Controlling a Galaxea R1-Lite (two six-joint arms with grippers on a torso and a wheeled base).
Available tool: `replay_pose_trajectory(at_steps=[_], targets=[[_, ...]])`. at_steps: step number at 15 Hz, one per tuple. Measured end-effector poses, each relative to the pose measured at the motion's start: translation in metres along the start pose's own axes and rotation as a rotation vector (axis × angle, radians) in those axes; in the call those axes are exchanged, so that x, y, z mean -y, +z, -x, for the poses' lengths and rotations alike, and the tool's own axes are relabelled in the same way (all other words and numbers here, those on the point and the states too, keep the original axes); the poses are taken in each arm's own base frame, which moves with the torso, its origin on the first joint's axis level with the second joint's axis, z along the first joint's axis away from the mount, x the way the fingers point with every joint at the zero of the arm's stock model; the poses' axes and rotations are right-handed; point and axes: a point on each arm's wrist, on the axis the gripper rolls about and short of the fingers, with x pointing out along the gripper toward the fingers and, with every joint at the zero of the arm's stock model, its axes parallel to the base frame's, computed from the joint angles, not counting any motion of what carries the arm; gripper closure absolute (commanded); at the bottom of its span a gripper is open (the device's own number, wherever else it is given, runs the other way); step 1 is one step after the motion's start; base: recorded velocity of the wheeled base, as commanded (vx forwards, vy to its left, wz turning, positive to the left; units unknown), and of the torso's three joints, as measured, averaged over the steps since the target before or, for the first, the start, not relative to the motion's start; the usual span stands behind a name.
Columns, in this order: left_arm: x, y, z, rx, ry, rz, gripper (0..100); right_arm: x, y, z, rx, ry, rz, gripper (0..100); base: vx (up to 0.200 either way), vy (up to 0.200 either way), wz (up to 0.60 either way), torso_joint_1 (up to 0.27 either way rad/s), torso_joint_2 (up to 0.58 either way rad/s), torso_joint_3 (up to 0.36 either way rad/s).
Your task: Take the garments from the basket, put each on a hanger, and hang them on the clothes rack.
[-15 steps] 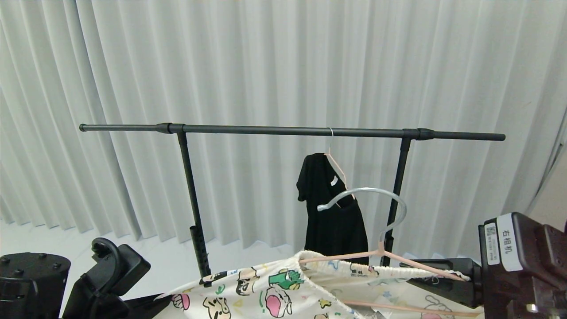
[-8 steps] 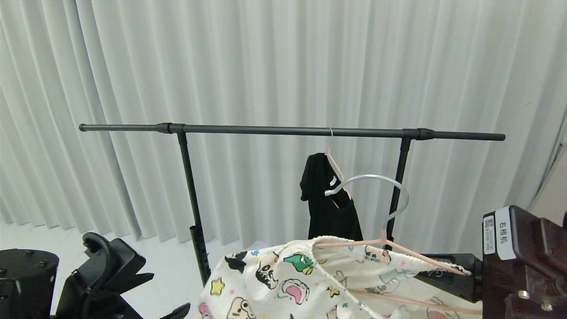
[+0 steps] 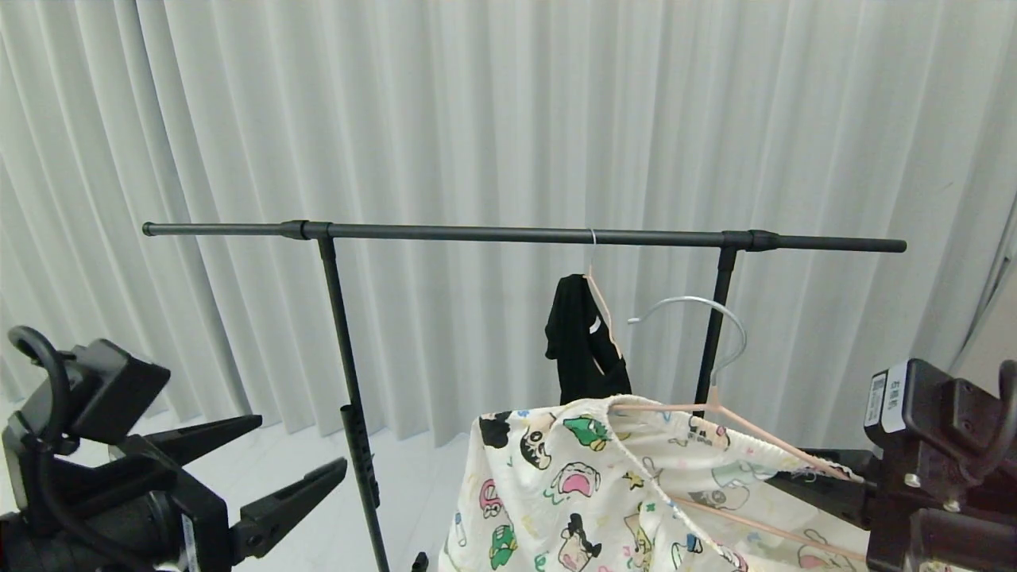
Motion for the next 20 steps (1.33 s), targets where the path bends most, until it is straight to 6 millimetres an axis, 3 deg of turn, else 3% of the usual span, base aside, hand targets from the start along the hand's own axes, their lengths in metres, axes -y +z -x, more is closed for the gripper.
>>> replay_pose_trajectory(at_steps=[2,5,12,20], targets=[[-0.001,0.009,0.0,0.029,0.017,0.008,0,0.001,-0.012,0.005,-0.054,-0.035,-0.014,100,0.0,0.0,0.0,0.0,0.0,0.0],[-0.002,0.007,-0.005,0.003,0.03,-0.061,0,-0.001,-0.034,0.022,-0.226,-0.069,-0.047,100,0.0,0.0,0.0,0.0,0.0,0.0],[-0.009,0.01,-0.023,-0.057,0.227,-0.048,0,0.002,-0.054,0.057,-0.338,-0.206,-0.181,100,0.0,0.0,0.0,0.0,0.0,0.0],[-0.019,0.004,-0.031,-0.121,0.304,-0.086,0,0.029,-0.07,0.076,-0.457,-0.526,-0.469,100,0.0,0.0,0.0,0.0,0.0,0.0]])
